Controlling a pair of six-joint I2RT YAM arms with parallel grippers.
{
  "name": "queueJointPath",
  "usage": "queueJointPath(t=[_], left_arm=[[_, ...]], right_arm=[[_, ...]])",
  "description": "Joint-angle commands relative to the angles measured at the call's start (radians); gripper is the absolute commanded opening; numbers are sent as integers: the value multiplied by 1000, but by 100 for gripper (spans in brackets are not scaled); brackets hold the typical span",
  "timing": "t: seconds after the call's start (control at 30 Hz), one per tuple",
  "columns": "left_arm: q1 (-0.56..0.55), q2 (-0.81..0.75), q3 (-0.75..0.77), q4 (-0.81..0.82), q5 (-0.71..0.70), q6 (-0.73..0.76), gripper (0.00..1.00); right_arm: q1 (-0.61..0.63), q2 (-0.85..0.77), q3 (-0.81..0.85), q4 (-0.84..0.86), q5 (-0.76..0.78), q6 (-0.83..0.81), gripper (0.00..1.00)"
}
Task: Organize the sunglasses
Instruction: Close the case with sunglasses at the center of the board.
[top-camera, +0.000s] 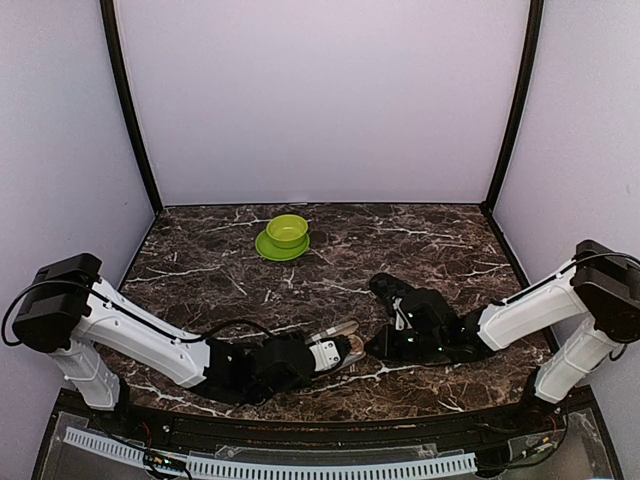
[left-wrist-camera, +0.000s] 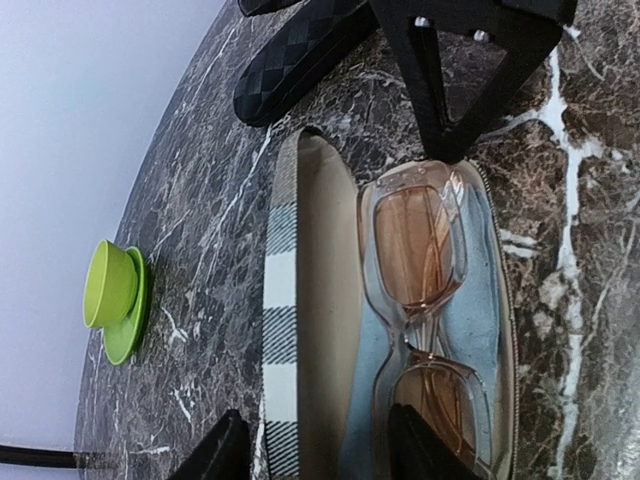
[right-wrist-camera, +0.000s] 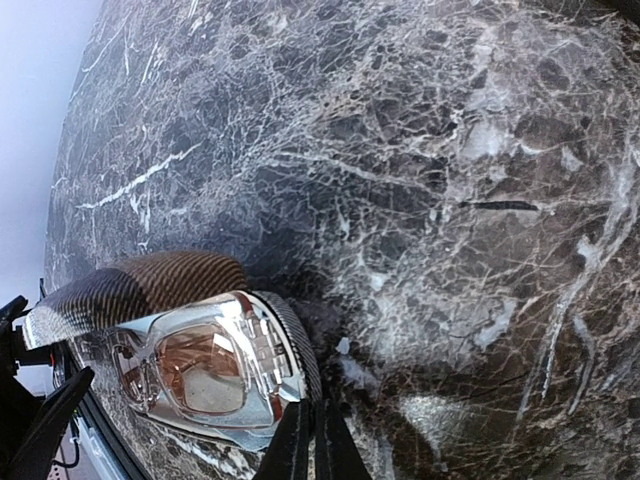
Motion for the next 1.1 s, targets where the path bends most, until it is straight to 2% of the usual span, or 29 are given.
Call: queueJointPath(t=[0.0,0.3,0.53,0.73,1.07], left_arm=[[-5,-88,35,-61,113,-54,51],[12,-169,64,-124,253,-140,56],[120,-217,93,-195,361,-266,54],[206,-172,151,-302,484,-354,54],[271,-88,214,-385,728,-443,55]], right_arm=[[12,5,24,-20,15,-19,5],[24,5,37,-45,33,-31,4],[30,3,48,-57,43,-38,4],[34,7,54,-59,41,-41,4],[38,14,59,-65,45,-42,4]])
